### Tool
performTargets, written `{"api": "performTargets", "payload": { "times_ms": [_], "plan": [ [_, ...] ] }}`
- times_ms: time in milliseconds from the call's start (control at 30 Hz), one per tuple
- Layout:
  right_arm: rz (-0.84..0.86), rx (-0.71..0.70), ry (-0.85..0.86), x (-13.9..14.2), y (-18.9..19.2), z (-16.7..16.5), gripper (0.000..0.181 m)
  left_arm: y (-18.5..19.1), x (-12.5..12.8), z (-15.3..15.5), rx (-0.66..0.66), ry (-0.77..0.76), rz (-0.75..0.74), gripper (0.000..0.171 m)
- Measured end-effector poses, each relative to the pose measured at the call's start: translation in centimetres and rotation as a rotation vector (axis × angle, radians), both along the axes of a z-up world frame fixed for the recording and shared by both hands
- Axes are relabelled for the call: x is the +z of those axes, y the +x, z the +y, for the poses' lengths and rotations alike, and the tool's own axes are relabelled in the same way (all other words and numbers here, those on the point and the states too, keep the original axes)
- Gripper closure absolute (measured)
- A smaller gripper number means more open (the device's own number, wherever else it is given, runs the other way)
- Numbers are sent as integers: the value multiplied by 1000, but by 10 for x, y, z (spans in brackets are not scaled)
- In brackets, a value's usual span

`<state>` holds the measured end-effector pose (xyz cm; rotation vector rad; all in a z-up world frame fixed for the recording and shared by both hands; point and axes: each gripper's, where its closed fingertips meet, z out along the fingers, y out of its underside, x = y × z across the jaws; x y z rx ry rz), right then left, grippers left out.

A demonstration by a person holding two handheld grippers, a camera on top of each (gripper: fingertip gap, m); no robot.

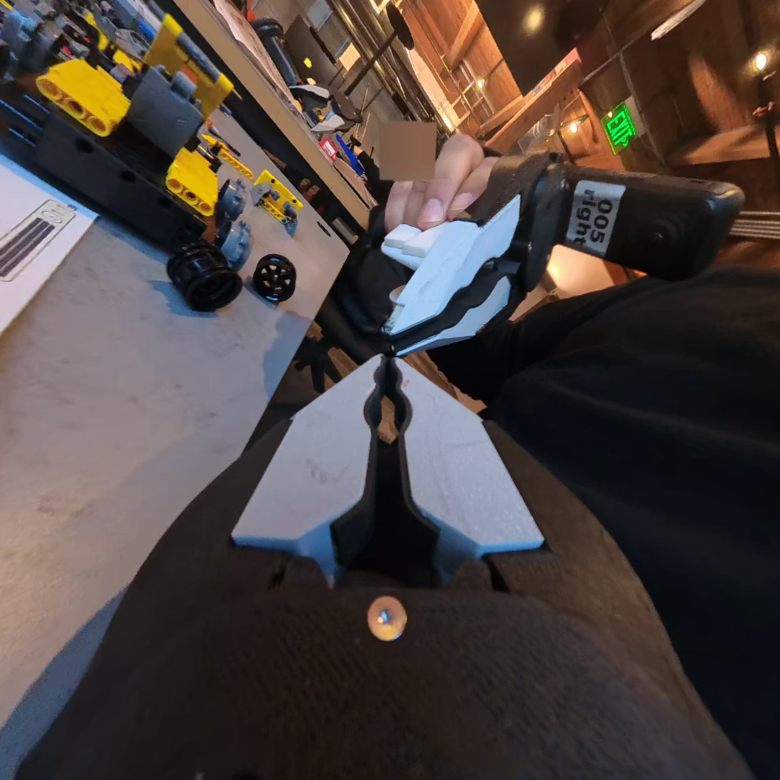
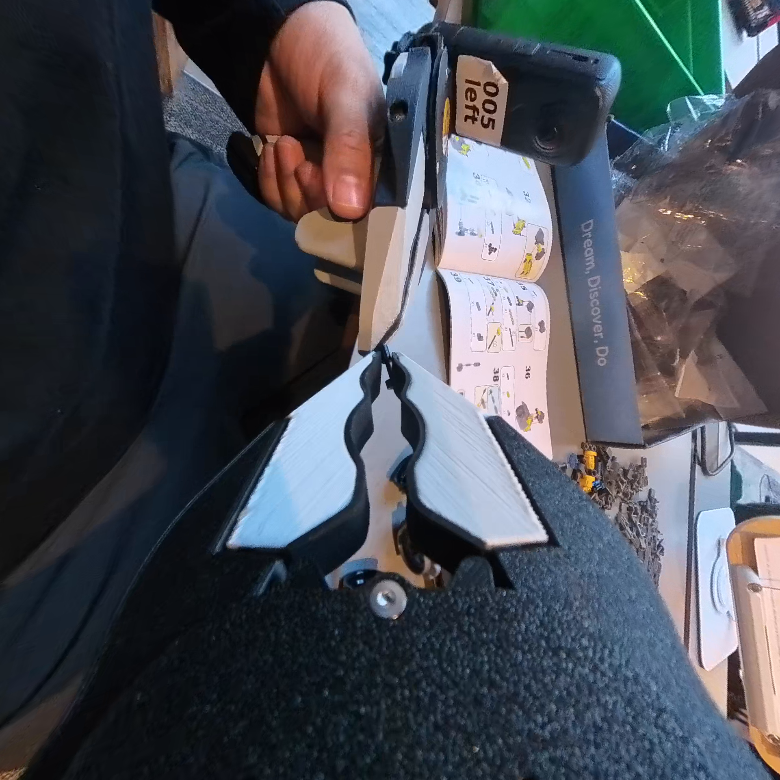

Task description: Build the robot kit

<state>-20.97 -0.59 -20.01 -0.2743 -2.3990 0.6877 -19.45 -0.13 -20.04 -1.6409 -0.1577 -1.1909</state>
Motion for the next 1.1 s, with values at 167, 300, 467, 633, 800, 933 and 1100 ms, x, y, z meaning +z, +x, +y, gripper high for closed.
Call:
{"api": "performTargets", "payload": {
  "times_ms": [167,300,467,633,800,933,1100],
  "plan": [
    [-37,-9,-14,0,-9,-2,176,-10,0,-1,28,-7,11,171],
    [-48,-5,-54,3,-12,-4,176,-13,4,-4,14,7,-17,171],
    [-37,8,-34,3,-12,-3,176,-11,8,-4,-23,15,-107,162],
    [-24,18,-14,5,-7,-3,176,-7,6,-2,7,40,6,171],
    [-6,10,19,4,-6,0,176,-5,3,0,29,42,33,171],
    [15,-7,21,4,-11,2,176,-11,4,1,61,46,38,171],
    [31,-8,34,7,-19,1,176,-18,6,1,90,52,11,171]
  ]
}}
